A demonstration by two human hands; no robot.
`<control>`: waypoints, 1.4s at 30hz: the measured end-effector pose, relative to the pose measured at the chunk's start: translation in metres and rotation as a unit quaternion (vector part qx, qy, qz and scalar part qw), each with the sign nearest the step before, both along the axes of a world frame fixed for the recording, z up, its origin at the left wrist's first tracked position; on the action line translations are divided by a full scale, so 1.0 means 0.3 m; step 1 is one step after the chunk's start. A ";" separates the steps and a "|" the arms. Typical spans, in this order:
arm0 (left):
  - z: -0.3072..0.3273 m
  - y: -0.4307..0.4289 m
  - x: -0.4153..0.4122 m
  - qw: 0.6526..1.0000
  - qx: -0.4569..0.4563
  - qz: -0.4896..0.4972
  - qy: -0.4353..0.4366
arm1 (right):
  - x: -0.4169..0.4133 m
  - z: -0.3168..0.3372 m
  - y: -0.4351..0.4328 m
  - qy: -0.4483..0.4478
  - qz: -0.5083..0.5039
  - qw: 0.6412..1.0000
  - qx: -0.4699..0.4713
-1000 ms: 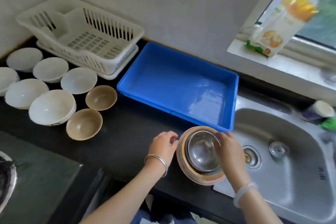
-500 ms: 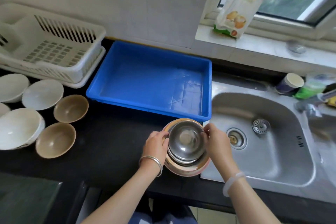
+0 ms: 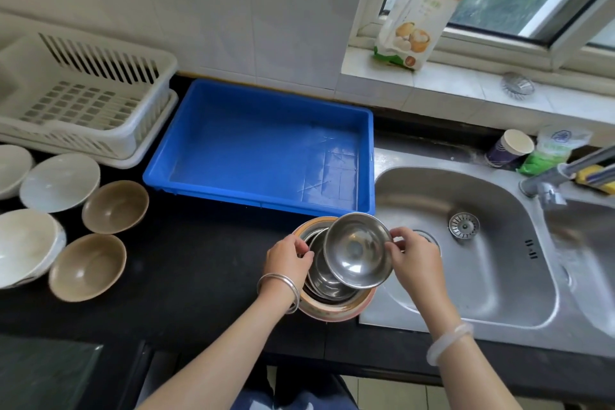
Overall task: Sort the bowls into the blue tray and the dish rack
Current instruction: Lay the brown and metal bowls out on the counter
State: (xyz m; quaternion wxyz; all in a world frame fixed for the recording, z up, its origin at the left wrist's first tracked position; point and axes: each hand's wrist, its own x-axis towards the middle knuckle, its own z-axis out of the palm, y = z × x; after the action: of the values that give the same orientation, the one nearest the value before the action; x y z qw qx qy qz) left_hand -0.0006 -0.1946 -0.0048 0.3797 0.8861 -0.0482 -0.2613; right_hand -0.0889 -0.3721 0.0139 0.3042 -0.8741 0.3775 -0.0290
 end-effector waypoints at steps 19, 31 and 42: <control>0.049 0.356 0.122 0.956 -0.166 0.228 0.078 | 0.228 0.152 0.163 -0.088 0.063 0.985 0.135; -0.083 0.756 0.031 0.891 -0.158 0.421 0.063 | 0.527 -0.093 0.550 -0.042 0.087 0.942 0.323; -0.172 0.853 0.048 0.864 -0.152 0.468 0.105 | 0.626 -0.208 0.708 0.015 0.062 0.944 0.323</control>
State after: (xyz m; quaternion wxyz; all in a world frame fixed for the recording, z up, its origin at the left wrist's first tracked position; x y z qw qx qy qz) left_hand 0.0137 0.0613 -0.0565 0.5902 0.7033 0.3731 -0.1337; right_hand 0.0990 -0.1596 -0.0484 0.5653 -0.7514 0.3161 0.1266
